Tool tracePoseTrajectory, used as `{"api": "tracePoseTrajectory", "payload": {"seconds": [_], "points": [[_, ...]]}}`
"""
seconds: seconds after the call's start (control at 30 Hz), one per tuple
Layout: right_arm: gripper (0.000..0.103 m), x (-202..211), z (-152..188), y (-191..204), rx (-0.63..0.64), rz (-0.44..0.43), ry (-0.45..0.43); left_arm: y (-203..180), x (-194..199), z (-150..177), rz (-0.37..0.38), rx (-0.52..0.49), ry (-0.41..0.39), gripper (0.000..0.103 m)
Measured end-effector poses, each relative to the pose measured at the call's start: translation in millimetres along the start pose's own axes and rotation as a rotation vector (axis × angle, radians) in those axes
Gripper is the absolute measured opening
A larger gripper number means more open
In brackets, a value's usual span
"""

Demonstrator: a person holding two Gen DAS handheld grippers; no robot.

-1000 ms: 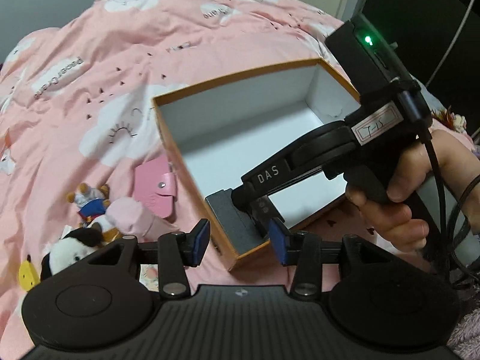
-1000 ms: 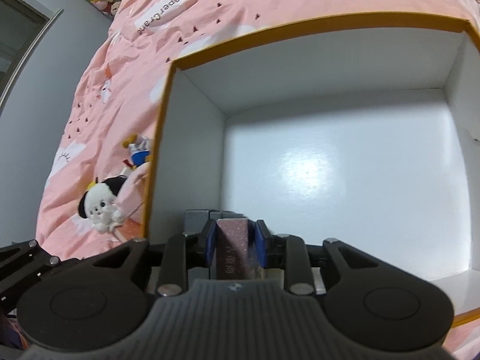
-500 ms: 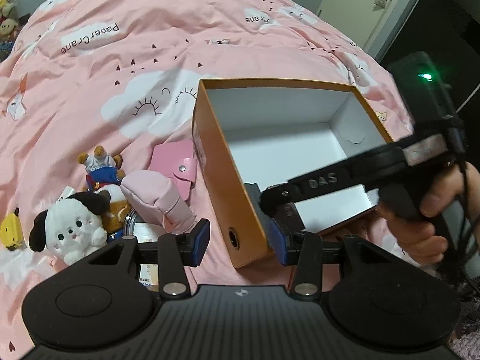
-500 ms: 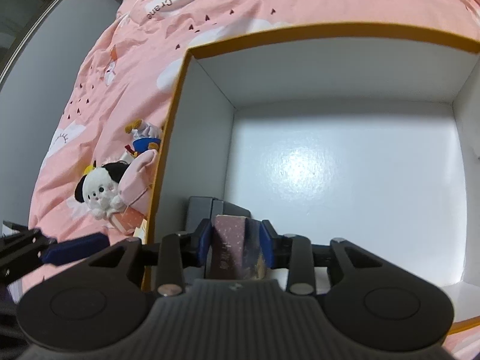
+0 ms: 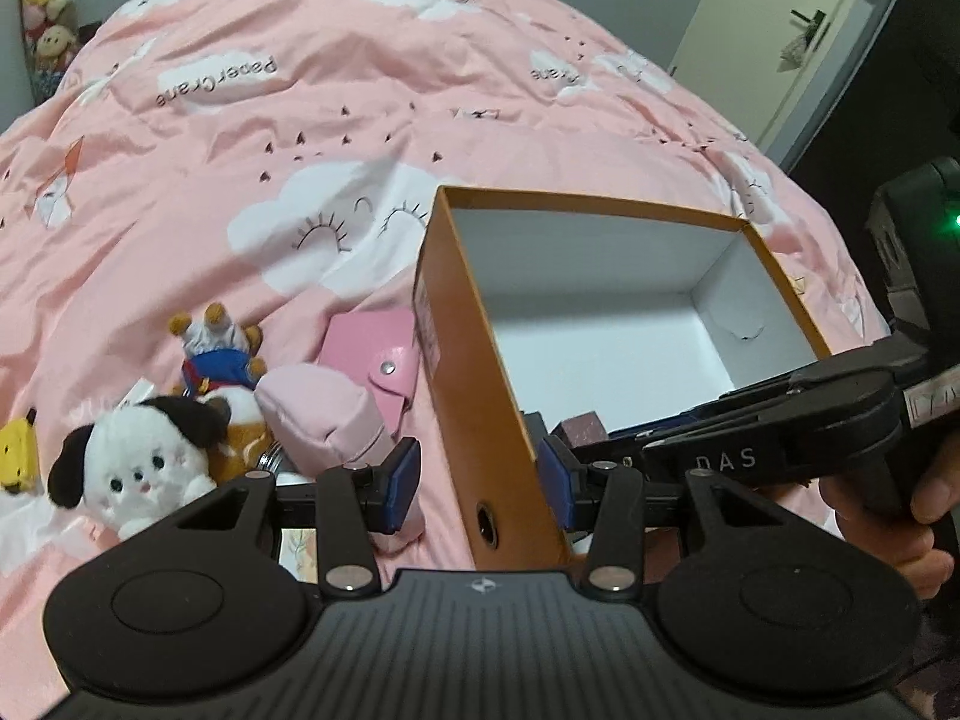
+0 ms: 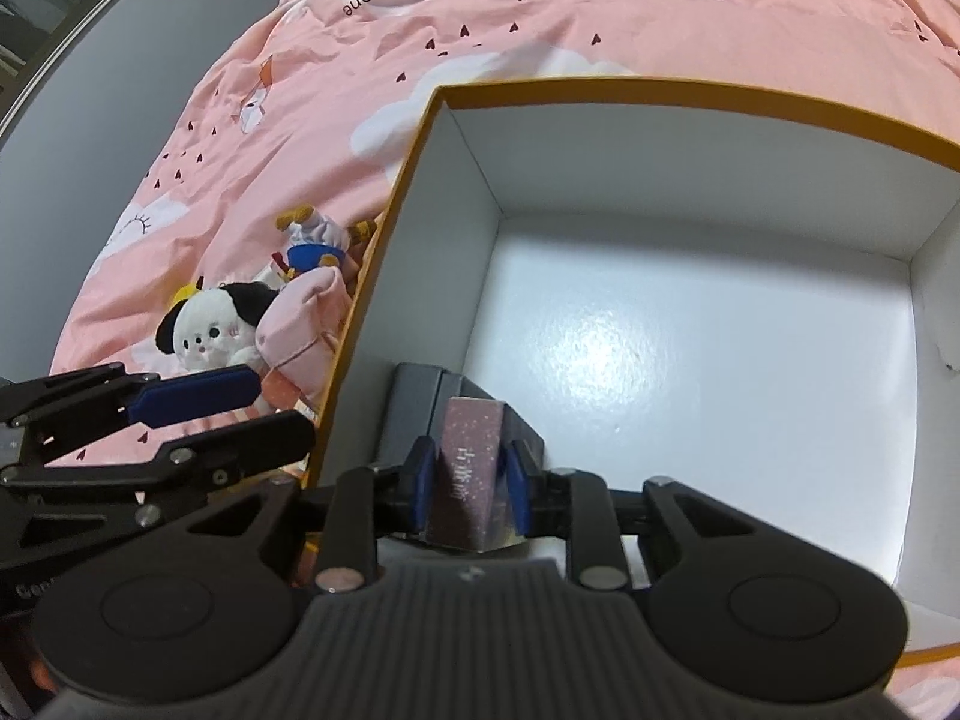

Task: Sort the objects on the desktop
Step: 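Open the left tool over the orange box while the right tool releases the mauve box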

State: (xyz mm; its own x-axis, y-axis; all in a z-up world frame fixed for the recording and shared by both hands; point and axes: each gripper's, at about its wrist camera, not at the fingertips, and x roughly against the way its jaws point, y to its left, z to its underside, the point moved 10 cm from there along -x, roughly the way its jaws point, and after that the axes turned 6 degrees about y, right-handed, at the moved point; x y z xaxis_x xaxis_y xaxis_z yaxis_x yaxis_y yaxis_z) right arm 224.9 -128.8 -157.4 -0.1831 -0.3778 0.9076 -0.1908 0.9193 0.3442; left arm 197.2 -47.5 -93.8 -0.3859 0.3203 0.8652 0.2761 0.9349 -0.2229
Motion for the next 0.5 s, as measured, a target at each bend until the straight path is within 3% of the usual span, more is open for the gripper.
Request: {"api": "tracePoseTrajectory", "payload": {"seconds": [0.1, 0.33, 0.5], "points": [[0.029, 3, 2, 0, 0.013, -0.01, 0.024, 0, -5, 1, 0.03, 0.002, 0.048, 0.051], [0.03, 24, -8, -1, 0.111, -0.004, 0.009, -1, -9, -2, 0.034, -0.009, 0.08, 0.051], [0.02, 22, -38, -17, 0.107, 0.014, -0.004, 0, -11, -7, 0.026, -0.005, 0.09, 0.051]]}}
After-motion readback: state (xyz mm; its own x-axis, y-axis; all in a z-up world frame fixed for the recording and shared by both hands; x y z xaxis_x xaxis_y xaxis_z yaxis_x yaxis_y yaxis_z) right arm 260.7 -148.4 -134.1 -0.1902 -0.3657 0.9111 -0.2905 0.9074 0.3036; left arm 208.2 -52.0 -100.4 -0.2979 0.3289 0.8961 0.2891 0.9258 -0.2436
